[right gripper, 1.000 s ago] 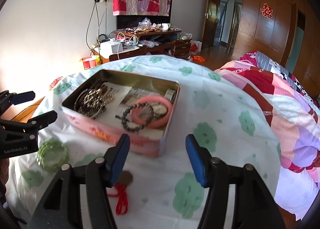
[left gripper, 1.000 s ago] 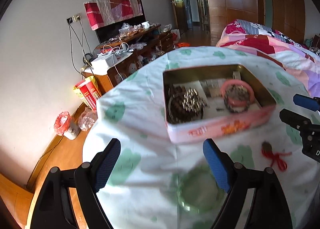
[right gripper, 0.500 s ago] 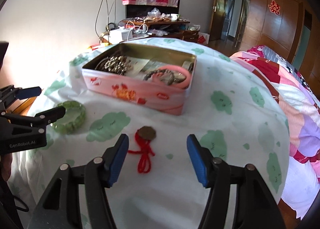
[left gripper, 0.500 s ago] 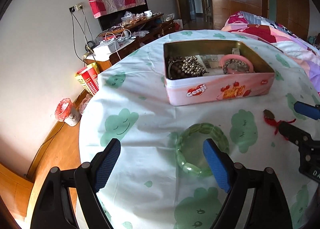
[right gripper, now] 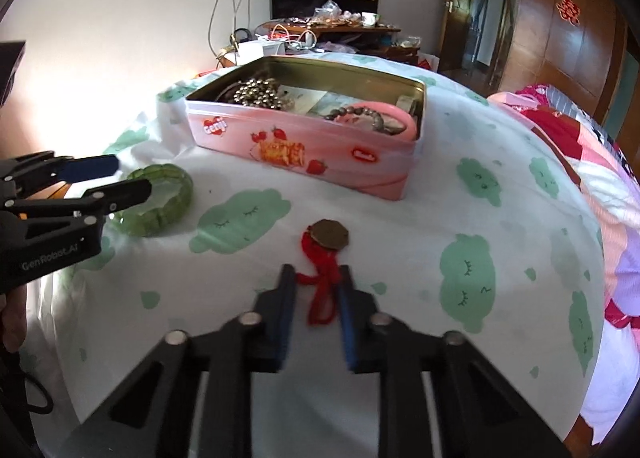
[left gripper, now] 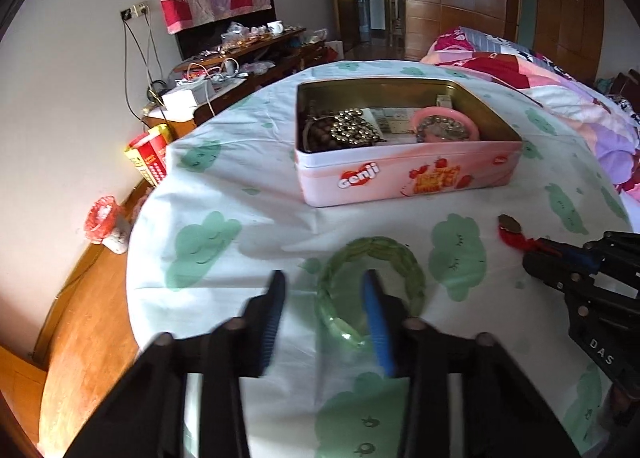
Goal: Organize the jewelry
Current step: 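Move both tools back to the jade bangle and red-tasseled coin charm, then grasp the green jade bangle with the left tool while the right tool grasps the coin charm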
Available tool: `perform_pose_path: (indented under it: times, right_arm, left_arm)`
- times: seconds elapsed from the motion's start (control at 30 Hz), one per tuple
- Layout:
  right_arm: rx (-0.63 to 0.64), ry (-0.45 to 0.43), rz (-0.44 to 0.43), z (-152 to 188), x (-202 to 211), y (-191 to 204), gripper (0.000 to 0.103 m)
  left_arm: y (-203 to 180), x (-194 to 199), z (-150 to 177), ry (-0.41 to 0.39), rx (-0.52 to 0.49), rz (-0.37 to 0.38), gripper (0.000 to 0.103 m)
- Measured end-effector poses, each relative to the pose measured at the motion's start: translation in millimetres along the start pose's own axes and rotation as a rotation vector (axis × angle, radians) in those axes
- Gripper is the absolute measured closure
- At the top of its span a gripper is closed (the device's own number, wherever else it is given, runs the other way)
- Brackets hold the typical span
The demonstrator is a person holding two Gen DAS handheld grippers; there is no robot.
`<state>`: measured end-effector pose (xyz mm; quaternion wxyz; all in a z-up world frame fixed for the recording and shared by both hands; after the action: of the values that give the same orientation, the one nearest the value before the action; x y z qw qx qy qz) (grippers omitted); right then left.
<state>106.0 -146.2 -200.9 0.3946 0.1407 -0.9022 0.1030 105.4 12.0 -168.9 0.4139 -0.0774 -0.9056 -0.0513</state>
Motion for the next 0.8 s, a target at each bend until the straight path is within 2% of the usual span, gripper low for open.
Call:
perform_pose_path:
  times: [0.03, 0.23, 0.53, 0.8]
  right_arm:
    - [0.006, -0.003, 0.005, 0, 0, 1, 0.092]
    - [0.015, -0.023, 0.007, -2, 5, 3, 0.095]
    - [0.02, -0.081, 0.018, -14, 21, 2, 0.096]
    - [0.01, -0.11, 0.02, -22, 30, -3, 0.096]
  left_arm:
    - [-1, -2, 2, 0.01, -0.002, 0.01, 0.096]
    - [0, 0, 2, 0.007, -0.002, 0.015, 0.097]
    - [4, 24, -14, -0.063, -0.025, -0.018, 0.097]
    - [6, 32, -21, -0.083, -0.016, -0.022, 0.097]
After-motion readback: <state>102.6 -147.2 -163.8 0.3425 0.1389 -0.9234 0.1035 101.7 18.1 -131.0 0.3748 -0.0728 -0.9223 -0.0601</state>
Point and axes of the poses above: each gripper's, at about its wrist camera, not at the fingertips, and x roughly against the way its jaws point, y to its left, z to its underside, the point moved 8 cm from there along -x, roughly the way its jaws point, and after that the axes turned 4 degrees about z, right-handed, at the moved point
